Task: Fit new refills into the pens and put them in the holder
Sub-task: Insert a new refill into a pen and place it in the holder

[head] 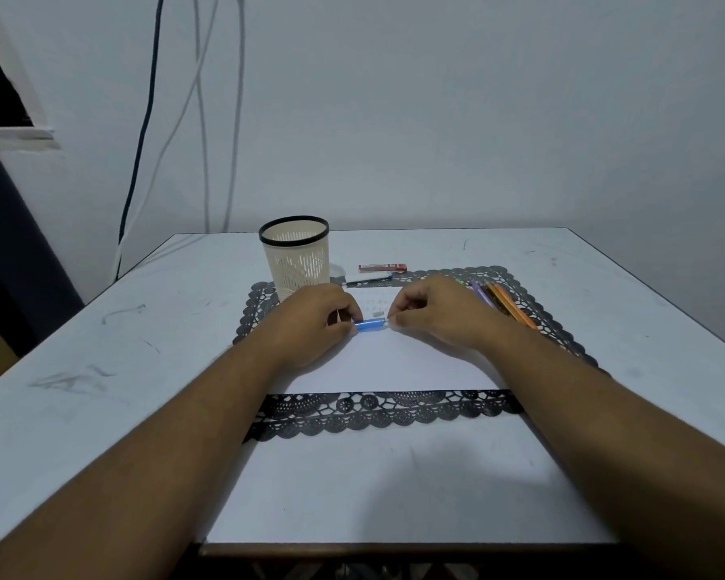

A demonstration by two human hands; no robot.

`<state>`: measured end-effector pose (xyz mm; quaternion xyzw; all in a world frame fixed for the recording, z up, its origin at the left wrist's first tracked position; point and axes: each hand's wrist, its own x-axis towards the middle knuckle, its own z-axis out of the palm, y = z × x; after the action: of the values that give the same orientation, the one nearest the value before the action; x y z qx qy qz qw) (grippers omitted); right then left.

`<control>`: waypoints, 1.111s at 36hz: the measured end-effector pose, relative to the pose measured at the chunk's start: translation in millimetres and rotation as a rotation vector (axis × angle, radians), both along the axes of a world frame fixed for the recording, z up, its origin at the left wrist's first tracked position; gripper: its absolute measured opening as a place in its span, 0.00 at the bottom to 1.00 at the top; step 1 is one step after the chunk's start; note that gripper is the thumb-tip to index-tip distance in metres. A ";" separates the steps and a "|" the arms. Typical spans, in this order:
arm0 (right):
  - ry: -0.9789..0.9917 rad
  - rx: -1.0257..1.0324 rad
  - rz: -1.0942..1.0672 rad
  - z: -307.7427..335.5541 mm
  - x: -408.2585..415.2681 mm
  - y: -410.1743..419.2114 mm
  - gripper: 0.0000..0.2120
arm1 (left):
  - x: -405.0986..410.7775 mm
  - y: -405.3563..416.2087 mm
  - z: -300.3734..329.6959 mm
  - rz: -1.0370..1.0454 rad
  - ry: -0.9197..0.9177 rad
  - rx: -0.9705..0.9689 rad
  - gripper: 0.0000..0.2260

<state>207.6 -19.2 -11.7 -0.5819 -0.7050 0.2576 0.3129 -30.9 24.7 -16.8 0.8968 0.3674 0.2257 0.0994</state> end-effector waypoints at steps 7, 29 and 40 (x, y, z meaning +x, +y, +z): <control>-0.025 0.014 -0.007 3.3 -1.3 -1.0 0.03 | 0.8 -1.4 1.4 0.004 -0.005 -0.006 0.06; -0.053 0.052 -0.058 -3.1 -5.2 8.3 0.04 | -9.3 8.3 1.6 -0.019 0.075 -0.070 0.06; -0.196 0.085 -0.082 -3.7 -14.6 12.5 0.03 | -4.3 3.7 1.3 -0.049 0.063 -0.046 0.06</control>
<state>193.0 -6.7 -15.4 -0.6188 -0.7182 0.1565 0.2770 -35.2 28.5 -15.5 0.9096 0.3535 0.1863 0.1140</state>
